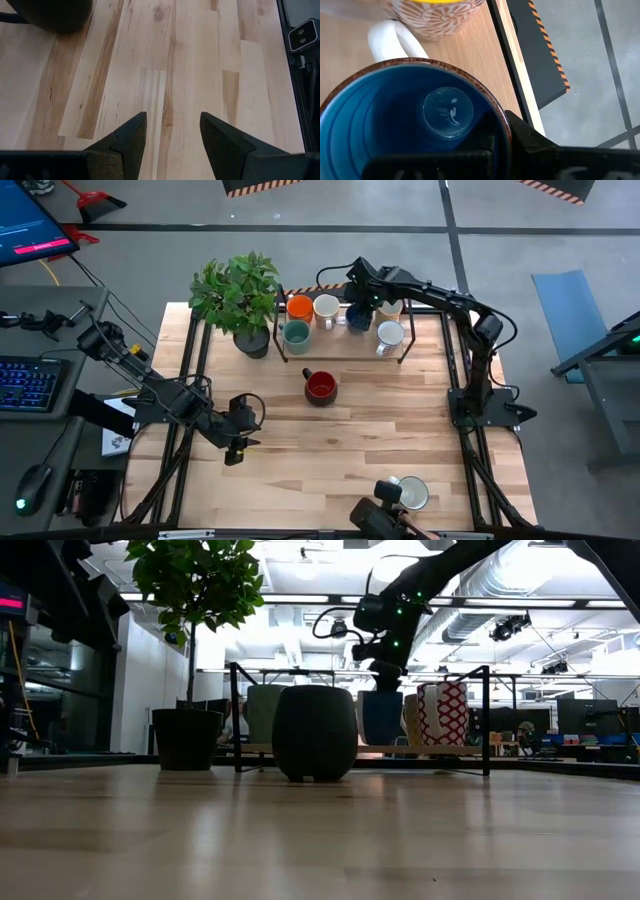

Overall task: Place coffee mugs
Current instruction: Put the blue mug on the shelf

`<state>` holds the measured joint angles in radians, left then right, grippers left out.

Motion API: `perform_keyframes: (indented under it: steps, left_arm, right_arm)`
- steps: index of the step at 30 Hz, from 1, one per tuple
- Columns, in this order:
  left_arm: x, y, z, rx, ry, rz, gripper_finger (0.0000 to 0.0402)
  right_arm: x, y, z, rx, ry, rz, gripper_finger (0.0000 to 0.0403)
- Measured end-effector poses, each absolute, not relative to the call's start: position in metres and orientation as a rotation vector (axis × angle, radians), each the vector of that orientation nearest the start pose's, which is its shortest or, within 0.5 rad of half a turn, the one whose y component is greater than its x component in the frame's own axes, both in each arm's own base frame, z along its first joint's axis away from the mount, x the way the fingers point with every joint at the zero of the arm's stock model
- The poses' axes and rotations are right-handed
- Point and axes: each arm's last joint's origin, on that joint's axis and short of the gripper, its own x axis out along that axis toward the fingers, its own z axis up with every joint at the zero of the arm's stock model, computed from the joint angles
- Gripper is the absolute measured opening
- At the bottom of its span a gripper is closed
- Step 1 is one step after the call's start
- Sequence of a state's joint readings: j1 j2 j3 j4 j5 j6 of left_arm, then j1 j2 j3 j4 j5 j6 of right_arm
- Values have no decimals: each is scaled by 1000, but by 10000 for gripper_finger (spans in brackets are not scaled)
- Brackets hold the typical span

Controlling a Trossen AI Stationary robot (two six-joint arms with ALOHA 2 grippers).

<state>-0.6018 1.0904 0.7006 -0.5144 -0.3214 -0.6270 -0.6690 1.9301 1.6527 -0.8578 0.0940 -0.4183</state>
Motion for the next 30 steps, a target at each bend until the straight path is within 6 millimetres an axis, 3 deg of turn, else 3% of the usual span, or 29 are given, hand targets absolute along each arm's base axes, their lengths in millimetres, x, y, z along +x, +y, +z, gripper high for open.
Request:
perform_keyframes:
  steps: [13, 23, 30]
  left_arm:
    - [175, -109, 225, -185, 848, 2, 172]
    - [175, -109, 225, -191, 848, 5, 172]
    - [175, -109, 225, -193, 848, 6, 172]
  right_arm:
    - [316, -254, 253, -34, 1235, -428, 1]
    - [315, -254, 253, -43, 1240, -435, 64]
    - [318, -256, 261, -51, 1205, -442, 74]
